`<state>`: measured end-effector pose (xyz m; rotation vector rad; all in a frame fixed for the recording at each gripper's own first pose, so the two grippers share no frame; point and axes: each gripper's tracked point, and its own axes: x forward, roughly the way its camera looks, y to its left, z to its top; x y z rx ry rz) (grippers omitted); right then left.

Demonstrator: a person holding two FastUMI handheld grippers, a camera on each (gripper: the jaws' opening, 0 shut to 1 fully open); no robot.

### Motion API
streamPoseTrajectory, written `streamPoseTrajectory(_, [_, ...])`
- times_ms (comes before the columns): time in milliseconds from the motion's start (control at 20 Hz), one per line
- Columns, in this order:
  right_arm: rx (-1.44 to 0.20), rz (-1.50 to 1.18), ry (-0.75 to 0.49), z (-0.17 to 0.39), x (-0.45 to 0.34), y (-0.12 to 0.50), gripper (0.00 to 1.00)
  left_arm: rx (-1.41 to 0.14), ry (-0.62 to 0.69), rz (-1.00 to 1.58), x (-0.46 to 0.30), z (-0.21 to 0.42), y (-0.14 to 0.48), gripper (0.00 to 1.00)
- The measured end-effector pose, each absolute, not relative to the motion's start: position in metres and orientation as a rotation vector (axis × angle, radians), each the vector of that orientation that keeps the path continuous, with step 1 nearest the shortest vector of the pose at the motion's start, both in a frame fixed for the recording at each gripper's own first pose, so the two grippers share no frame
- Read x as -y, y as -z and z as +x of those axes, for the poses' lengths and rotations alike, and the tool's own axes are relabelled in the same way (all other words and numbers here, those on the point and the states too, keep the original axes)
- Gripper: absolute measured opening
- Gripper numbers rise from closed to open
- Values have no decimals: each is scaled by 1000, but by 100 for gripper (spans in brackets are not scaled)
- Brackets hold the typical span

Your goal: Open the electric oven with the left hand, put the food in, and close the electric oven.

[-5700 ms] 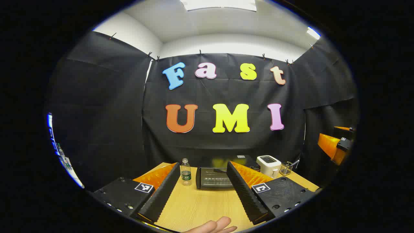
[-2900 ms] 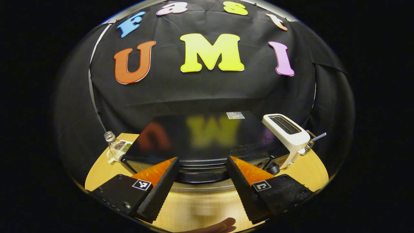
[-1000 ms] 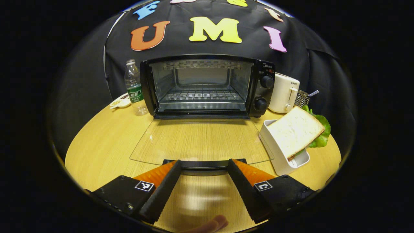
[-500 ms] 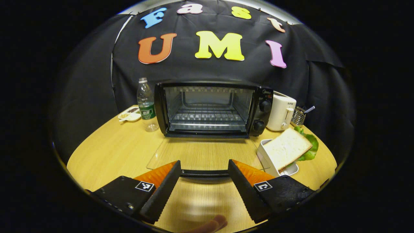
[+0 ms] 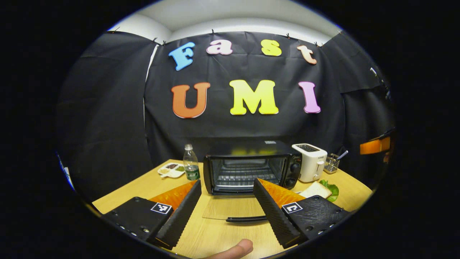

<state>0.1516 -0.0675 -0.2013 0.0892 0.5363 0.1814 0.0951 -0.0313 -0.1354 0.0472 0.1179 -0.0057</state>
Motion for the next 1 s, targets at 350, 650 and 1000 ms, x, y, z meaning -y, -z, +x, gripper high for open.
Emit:
streamPoseTrajectory(350, [-848,253,-360,179,27,279,97,17,1,39,32,74,81,95])
streamPoseTrajectory(650, [-1043,358,-466,190,5,328,84,43,-28,57,30,71,74,95])
streamPoseTrajectory(1000, [-1259,600,-603,181,-19,352,86,10,-56,63,24,70,81,95])
